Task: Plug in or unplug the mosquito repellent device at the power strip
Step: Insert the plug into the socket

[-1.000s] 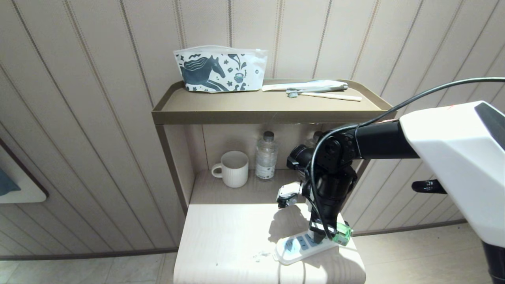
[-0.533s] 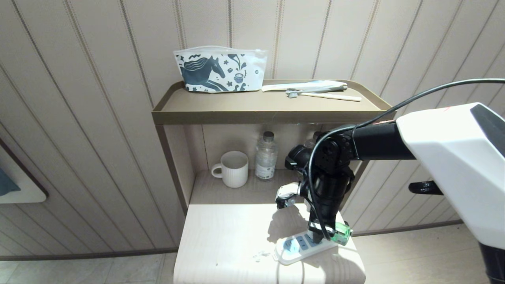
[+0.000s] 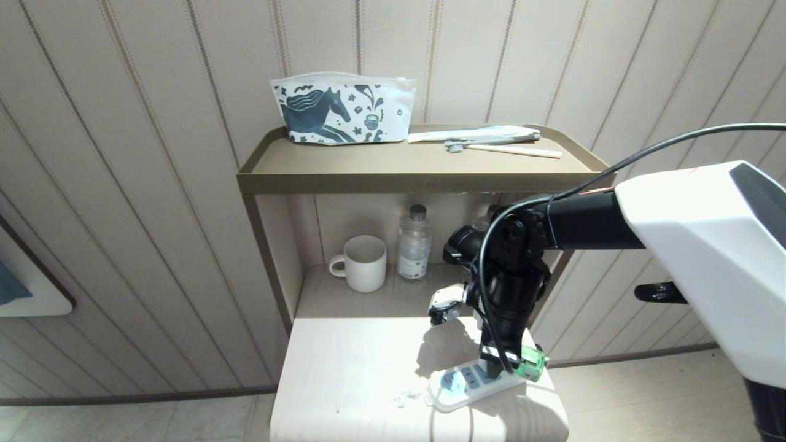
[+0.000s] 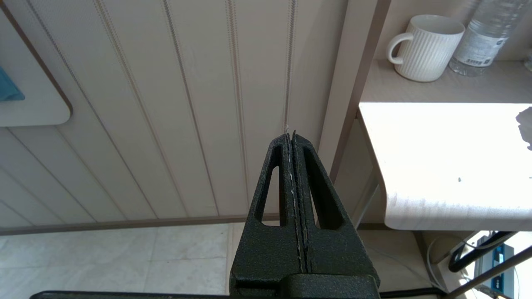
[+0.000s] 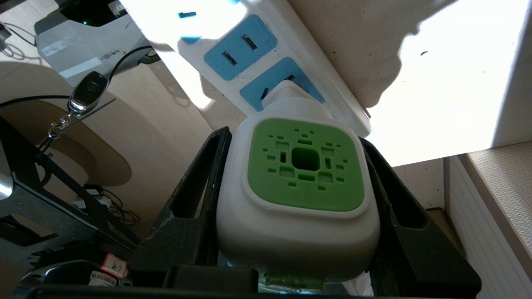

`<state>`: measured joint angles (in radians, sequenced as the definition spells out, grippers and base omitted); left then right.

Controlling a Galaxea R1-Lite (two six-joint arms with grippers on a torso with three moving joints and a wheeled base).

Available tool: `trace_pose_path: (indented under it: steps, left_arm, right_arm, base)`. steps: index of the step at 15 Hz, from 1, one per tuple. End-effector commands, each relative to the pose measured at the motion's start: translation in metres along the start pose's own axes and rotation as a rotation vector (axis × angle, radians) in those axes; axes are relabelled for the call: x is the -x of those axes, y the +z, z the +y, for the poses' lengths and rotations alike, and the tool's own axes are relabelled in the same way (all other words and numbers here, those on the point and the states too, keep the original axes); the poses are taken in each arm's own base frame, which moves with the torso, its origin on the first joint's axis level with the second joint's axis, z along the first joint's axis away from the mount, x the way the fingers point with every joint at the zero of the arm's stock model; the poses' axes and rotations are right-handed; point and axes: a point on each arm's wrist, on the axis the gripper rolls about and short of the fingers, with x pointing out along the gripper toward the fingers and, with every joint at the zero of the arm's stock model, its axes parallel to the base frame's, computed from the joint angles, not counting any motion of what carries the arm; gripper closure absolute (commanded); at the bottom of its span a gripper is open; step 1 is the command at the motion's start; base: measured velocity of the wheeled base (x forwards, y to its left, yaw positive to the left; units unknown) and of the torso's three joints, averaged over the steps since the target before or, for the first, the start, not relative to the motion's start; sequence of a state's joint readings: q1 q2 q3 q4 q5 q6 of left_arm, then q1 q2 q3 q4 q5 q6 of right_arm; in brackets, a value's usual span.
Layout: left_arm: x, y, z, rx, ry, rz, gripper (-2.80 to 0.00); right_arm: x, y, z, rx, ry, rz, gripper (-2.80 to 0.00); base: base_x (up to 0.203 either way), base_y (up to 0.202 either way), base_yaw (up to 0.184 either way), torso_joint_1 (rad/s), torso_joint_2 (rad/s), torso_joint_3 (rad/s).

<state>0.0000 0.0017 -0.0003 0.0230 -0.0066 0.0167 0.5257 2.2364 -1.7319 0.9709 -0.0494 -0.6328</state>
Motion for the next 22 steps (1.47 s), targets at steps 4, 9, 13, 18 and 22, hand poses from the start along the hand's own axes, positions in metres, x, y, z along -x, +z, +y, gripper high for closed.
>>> trace_pose_path:
  steps: [4,9,13,18,22]
  left_arm:
    - [0.0,0.0,0.0,0.0,0.002,0.0,0.0]
    - [0.0,0.0,0.0,0.0,0.0,0.0,0.0]
    - [0.0,0.0,0.0,0.0,0.001,0.001,0.0]
    - [0.0,0.0,0.0,0.0,-0.001,0.0,0.0]
    - [0.0,0.0,0.0,0.0,0.0,0.0,0.0]
  right_arm:
    - [0.003,0.001,0.003,0.009,-0.003,-0.003,0.0]
    - [0.005,0.002,0.006,0.016,-0.006,-0.006,0.0]
    - [0.002,0.002,0.005,0.016,-0.015,0.011,0.0]
    - [-0.003,-0.001,0.007,0.002,-0.003,0.026,0.0]
    - [-0.01,-0.002,0.006,-0.004,-0.015,0.008,0.0]
  base:
    - [0.0,0.0,0.0,0.0,0.0,0.0]
    - [0.0,0.0,0.0,0.0,0.0,0.0]
    - [0.0,0.0,0.0,0.0,0.0,0.0]
    - [0.0,0.0,0.0,0.0,0.0,0.0]
    - [0.0,0.0,0.0,0.0,0.0,0.0]
